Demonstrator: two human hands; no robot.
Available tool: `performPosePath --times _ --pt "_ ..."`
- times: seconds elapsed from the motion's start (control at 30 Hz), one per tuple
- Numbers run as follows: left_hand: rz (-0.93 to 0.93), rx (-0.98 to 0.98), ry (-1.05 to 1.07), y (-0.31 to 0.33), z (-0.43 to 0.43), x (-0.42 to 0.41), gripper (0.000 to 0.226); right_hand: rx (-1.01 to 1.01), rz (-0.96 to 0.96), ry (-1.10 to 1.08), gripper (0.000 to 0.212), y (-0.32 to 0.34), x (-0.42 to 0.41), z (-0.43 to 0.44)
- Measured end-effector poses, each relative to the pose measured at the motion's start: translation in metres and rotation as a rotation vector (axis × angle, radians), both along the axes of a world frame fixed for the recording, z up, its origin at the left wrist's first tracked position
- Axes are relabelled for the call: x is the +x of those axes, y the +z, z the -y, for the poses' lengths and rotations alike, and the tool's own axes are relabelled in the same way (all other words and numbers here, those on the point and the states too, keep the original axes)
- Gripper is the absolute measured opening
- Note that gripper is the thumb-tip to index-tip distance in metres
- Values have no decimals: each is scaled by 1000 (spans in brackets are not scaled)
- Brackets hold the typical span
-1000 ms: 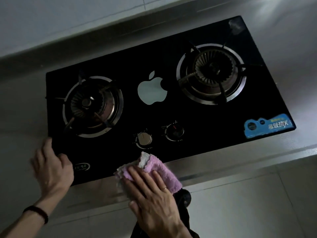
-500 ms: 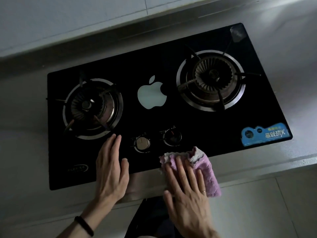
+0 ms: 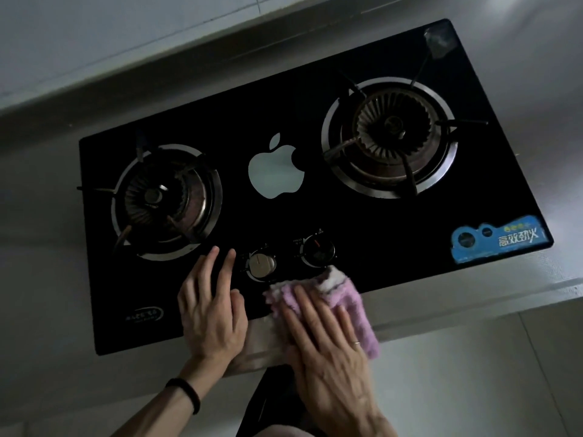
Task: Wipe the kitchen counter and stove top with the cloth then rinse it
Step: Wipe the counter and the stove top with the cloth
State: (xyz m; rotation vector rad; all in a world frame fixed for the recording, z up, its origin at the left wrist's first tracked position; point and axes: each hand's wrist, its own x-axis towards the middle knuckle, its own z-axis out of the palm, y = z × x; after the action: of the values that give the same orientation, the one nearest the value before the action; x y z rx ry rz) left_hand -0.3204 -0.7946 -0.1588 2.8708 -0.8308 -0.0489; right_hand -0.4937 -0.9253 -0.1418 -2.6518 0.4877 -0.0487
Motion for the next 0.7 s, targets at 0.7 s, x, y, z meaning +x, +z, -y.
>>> performPosePath --times 0.7 --pt "12 33 -8 1 1 -1 68 28 -31 44 75 -7 -18 -24"
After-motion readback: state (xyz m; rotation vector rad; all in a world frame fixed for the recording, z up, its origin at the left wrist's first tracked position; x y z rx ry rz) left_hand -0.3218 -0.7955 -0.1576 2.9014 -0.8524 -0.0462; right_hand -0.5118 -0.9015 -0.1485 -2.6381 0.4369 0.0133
